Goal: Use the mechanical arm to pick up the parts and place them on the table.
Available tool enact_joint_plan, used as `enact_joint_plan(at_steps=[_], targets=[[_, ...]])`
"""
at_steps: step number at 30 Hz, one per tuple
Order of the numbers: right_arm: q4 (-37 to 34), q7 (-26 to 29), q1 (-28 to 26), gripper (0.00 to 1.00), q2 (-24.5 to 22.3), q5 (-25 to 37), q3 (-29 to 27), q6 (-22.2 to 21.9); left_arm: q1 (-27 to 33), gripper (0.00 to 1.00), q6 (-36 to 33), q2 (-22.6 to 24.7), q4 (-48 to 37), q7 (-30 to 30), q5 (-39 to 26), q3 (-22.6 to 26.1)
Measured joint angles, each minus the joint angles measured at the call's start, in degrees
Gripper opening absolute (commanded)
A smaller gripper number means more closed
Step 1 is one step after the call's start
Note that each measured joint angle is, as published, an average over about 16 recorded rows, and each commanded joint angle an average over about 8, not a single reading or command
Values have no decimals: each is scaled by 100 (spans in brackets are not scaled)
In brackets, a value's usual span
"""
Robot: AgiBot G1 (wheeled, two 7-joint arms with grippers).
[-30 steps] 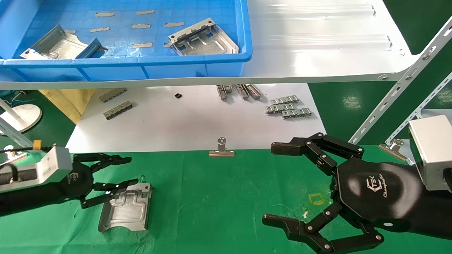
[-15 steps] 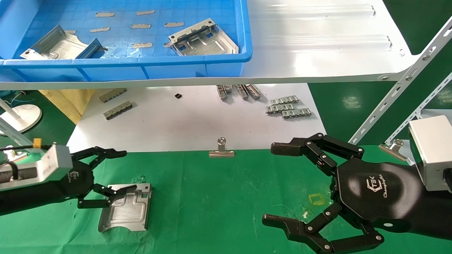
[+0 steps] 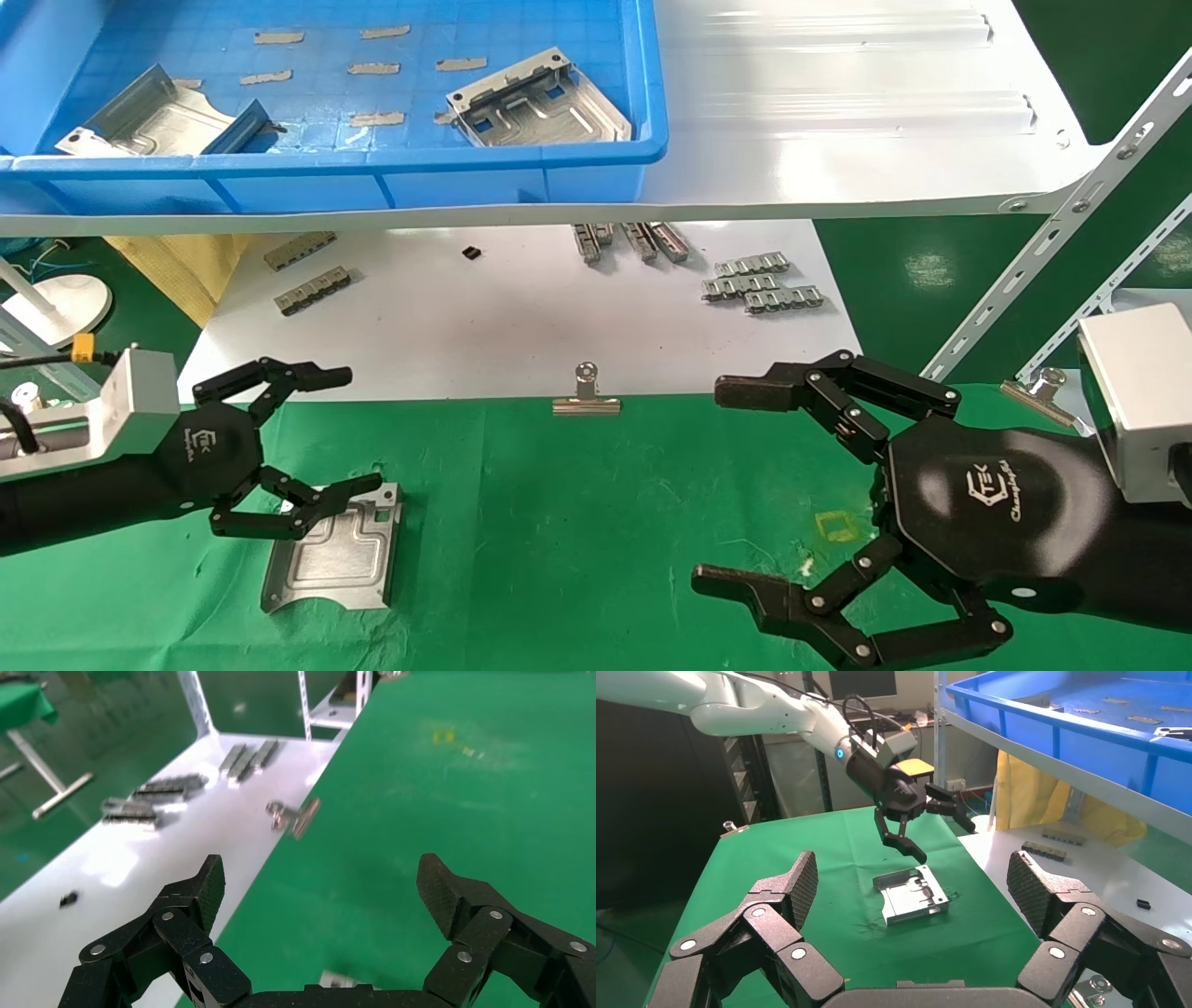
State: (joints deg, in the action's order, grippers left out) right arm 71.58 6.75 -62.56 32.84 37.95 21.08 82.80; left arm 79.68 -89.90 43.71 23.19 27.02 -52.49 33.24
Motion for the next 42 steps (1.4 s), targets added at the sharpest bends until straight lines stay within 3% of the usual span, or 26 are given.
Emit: enact_joint_plan(at_steps=[42], targets=[[-1,0,0,100,-1,-1,0,-1,-1728,100,398,-829,4807,-3585,1015,-1643]])
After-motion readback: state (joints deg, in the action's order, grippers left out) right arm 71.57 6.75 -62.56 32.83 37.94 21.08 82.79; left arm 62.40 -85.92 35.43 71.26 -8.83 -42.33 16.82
